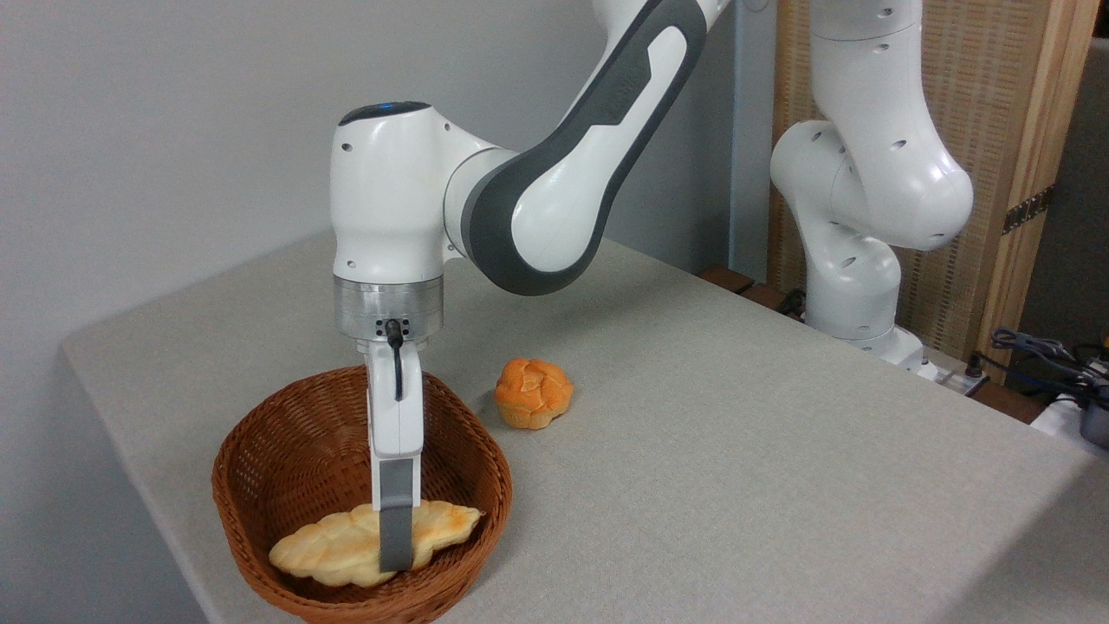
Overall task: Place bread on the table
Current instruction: 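Close the gripper fingers around the middle of the braided loaf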
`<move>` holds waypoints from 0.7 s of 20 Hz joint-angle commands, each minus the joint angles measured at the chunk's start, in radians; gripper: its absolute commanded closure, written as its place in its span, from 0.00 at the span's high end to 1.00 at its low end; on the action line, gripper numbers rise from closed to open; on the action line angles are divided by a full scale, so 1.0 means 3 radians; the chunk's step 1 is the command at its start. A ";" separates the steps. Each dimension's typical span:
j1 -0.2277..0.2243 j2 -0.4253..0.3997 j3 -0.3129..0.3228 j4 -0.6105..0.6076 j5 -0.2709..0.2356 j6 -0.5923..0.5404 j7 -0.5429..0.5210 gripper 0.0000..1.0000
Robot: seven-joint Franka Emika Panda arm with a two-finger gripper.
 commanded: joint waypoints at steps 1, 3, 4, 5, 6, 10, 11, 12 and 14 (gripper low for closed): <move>-0.0008 -0.0075 0.0017 -0.0003 -0.0156 -0.0087 0.0020 0.28; -0.0008 -0.0147 0.0017 0.0012 -0.0269 -0.0250 0.0041 0.29; -0.0008 -0.0178 0.0017 0.0018 -0.0269 -0.0312 0.0041 0.29; -0.0008 -0.0193 0.0017 0.0018 -0.0274 -0.0337 0.0041 0.28; -0.0008 -0.0208 0.0017 0.0018 -0.0279 -0.0353 0.0041 0.29; -0.0018 -0.0300 0.0017 0.0018 -0.0341 -0.0491 0.0036 0.28; -0.0018 -0.0321 0.0007 0.0023 -0.0346 -0.0532 0.0036 0.28; -0.0029 -0.0331 -0.0023 0.0023 -0.0392 -0.0557 0.0021 0.28; -0.0044 -0.0438 -0.0029 0.0018 -0.0575 -0.0578 0.0010 0.28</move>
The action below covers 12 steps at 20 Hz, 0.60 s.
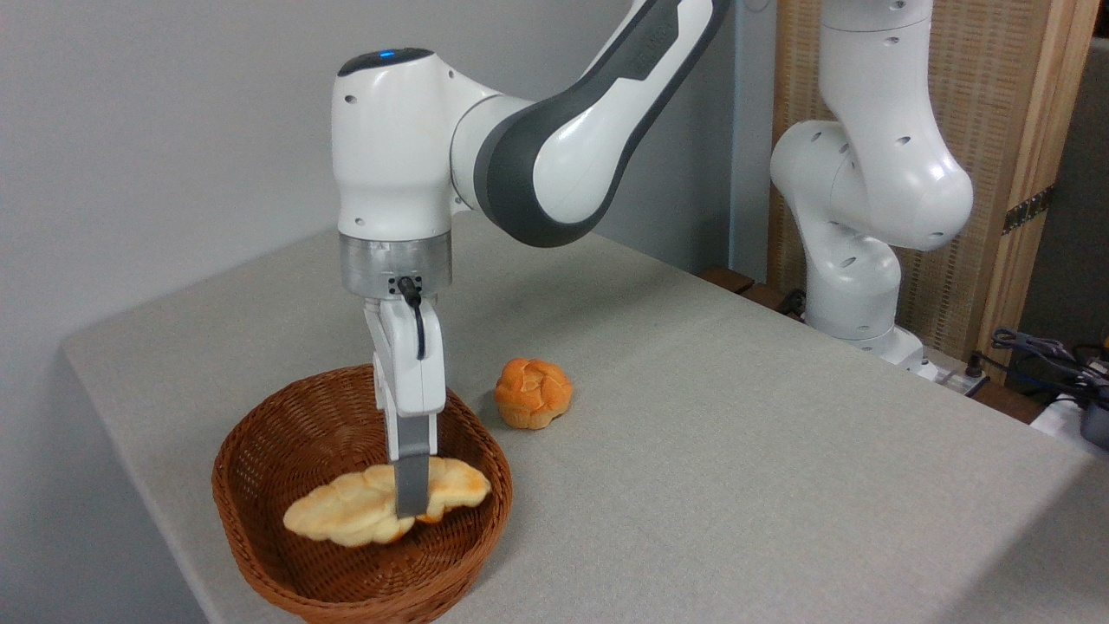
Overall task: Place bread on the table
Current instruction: 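Close the gripper fingers around the middle of the braided loaf, then lift the braided loaf out of the basket and carry it past the orange bun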
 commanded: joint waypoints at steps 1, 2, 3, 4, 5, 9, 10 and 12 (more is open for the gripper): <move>-0.0035 -0.0221 -0.0012 -0.0007 -0.0281 -0.0178 0.0025 0.28; -0.0035 -0.0267 -0.0012 -0.0007 -0.0292 -0.0229 0.0021 0.29; -0.0035 -0.0328 -0.0012 -0.0002 -0.0297 -0.0281 0.0026 0.29; -0.0035 -0.0430 -0.0007 -0.0007 -0.0352 -0.0413 0.0036 0.29; -0.0035 -0.0532 -0.0002 -0.0007 -0.0394 -0.0525 0.0041 0.29; -0.0035 -0.0982 0.0039 -0.0058 -0.0399 -0.1306 0.0148 0.30; -0.0035 -0.1115 0.0069 -0.0144 -0.0394 -0.1567 0.0219 0.32; -0.0035 -0.1442 0.0273 -0.0465 -0.0394 -0.1830 0.0337 0.38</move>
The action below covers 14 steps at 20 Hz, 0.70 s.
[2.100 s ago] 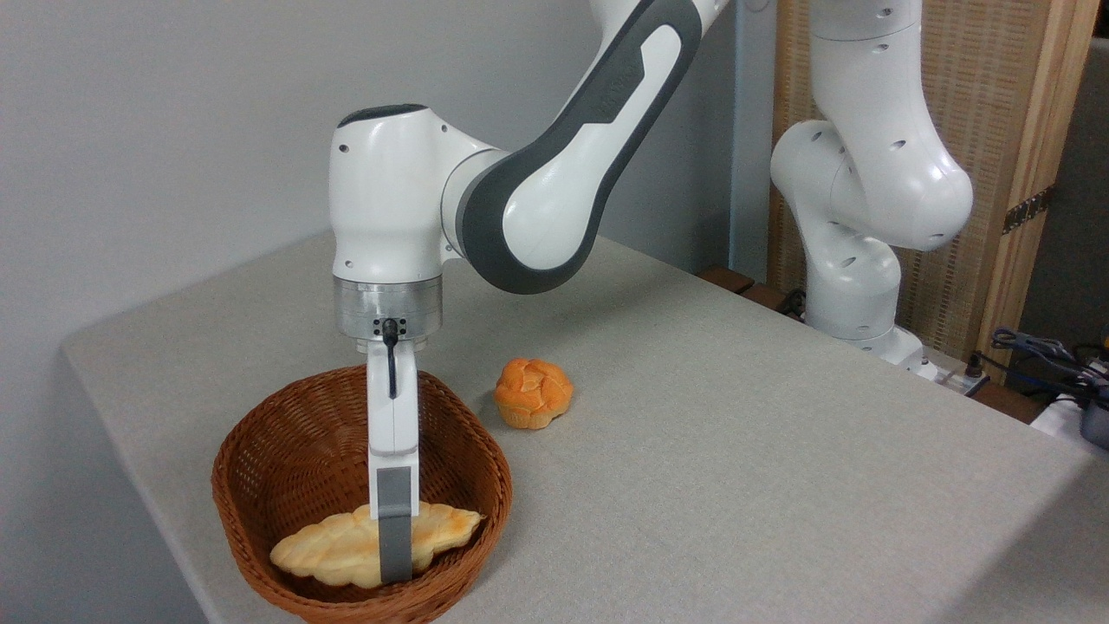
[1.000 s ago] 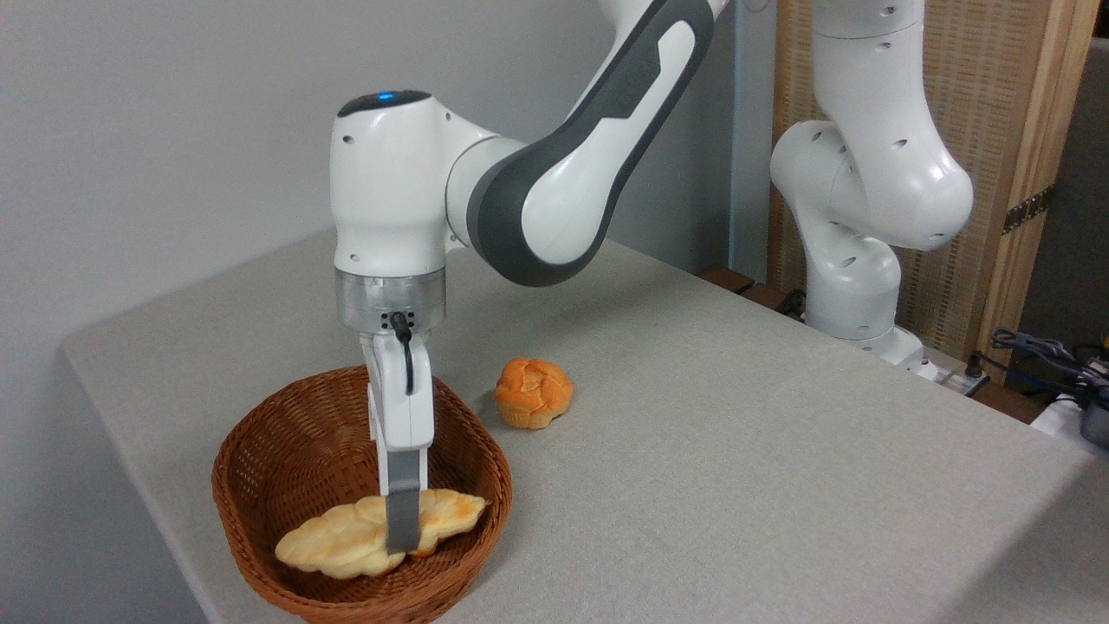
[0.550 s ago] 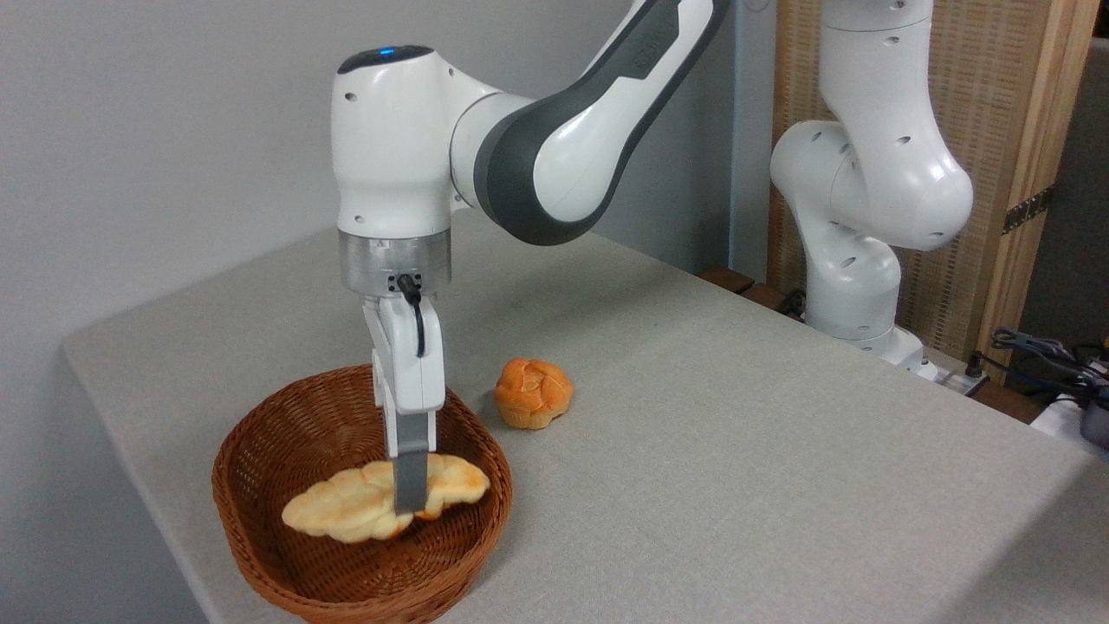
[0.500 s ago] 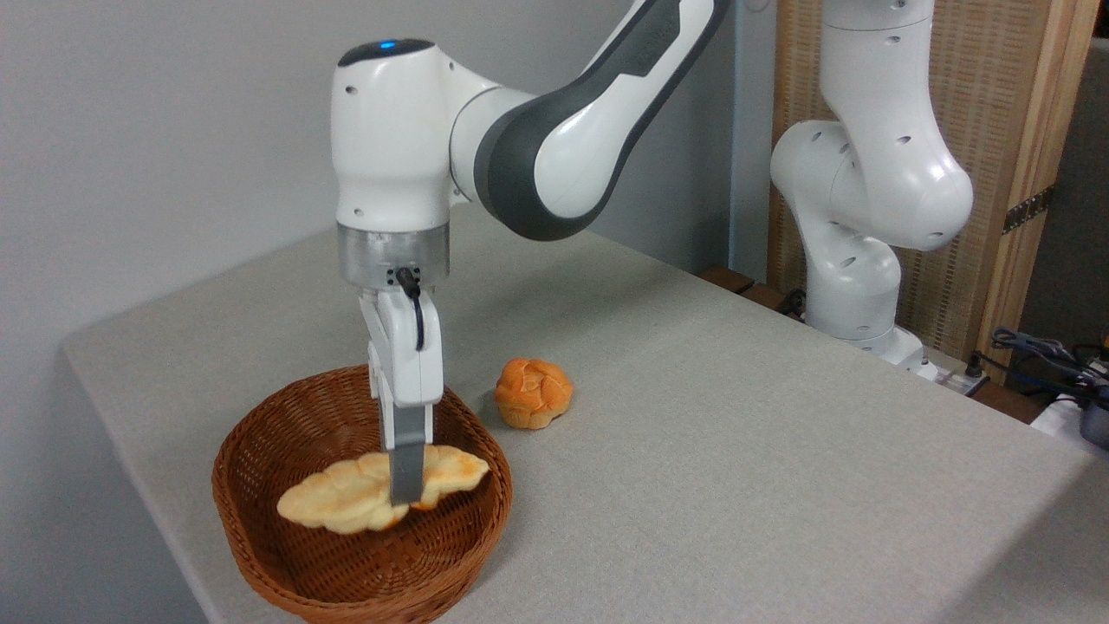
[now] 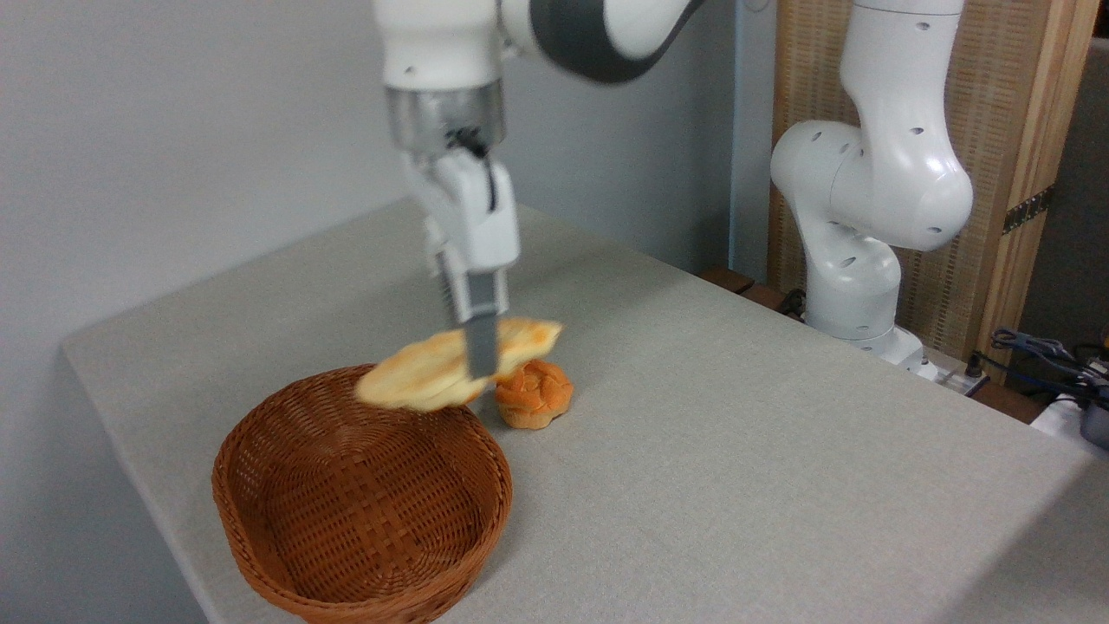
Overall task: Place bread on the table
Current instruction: 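Lift the braided loaf out of the basket and carry it past the orange bun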
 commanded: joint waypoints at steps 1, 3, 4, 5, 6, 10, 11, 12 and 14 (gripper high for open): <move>-0.0012 -0.0618 0.0353 -0.0582 -0.0074 -0.0361 0.0283 0.38; -0.0017 -0.0736 0.0506 -0.0741 -0.0074 -0.0417 0.0268 0.51; -0.0006 -0.0747 0.0522 -0.0757 -0.0069 -0.0458 0.0243 0.66; 0.0014 -0.0747 0.0538 -0.0752 -0.0069 -0.0529 0.0232 0.80; 0.0014 -0.0742 0.0593 -0.0747 -0.0069 -0.0550 0.0182 1.00; 0.0004 -0.0716 0.0614 -0.0742 -0.0084 -0.0540 0.0002 1.00; -0.0001 -0.0716 0.0614 -0.0742 -0.0084 -0.0530 0.0002 1.00; -0.0001 -0.0711 0.0614 -0.0737 -0.0084 -0.0520 0.0007 1.00; -0.0011 -0.0681 0.0614 -0.0737 -0.0084 -0.0514 0.0007 1.00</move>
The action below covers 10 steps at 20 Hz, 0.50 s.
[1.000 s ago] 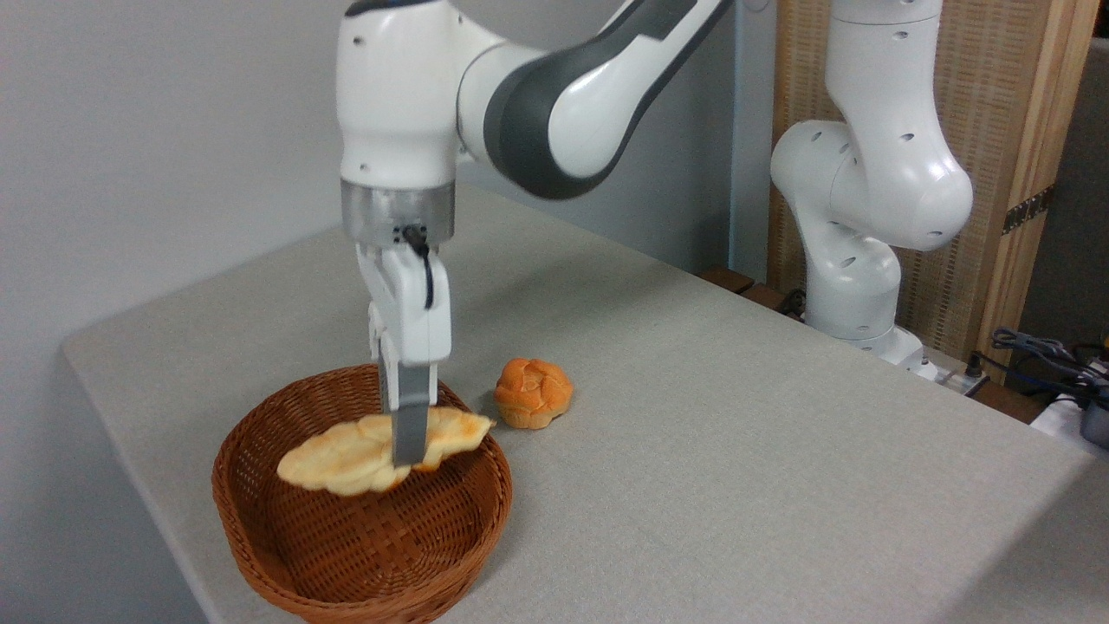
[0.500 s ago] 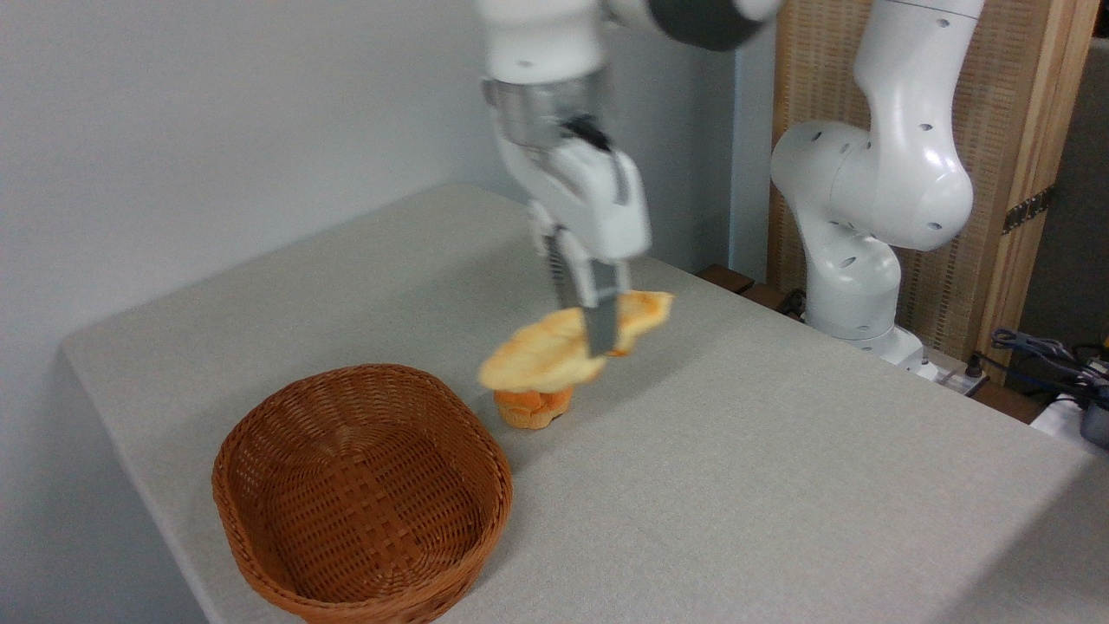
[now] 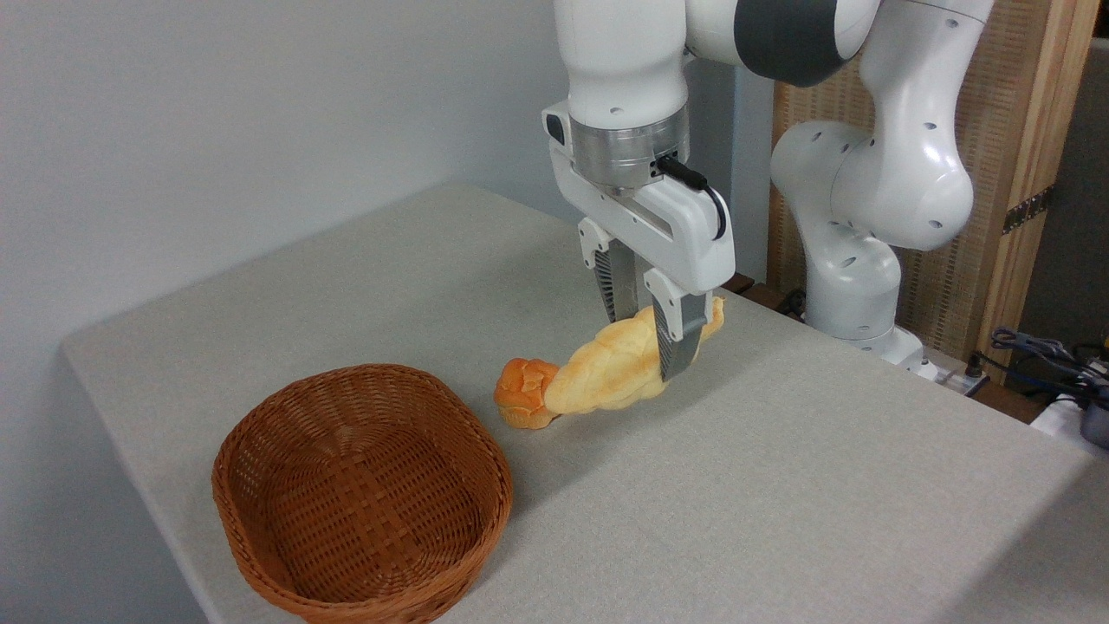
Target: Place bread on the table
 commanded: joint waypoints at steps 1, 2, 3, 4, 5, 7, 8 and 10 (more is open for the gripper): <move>-0.0041 0.0027 0.0021 0.0031 -0.0078 -0.0028 -0.0040 1.00; -0.0046 0.0027 0.0016 0.0031 -0.0078 -0.0027 -0.0035 1.00; -0.0047 0.0032 0.0016 0.0036 -0.0093 -0.0022 -0.0024 1.00; -0.0047 0.0032 0.0016 0.0046 -0.0119 -0.0017 -0.0014 1.00; -0.0047 0.0027 0.0016 0.0061 -0.0175 0.0008 -0.0019 1.00; -0.0047 0.0032 0.0016 0.0189 -0.0313 0.0029 -0.0040 1.00; -0.0052 0.0047 0.0011 0.0311 -0.0374 0.0029 -0.0055 1.00; -0.0057 0.0139 -0.0065 0.0556 -0.0492 -0.0027 -0.0243 1.00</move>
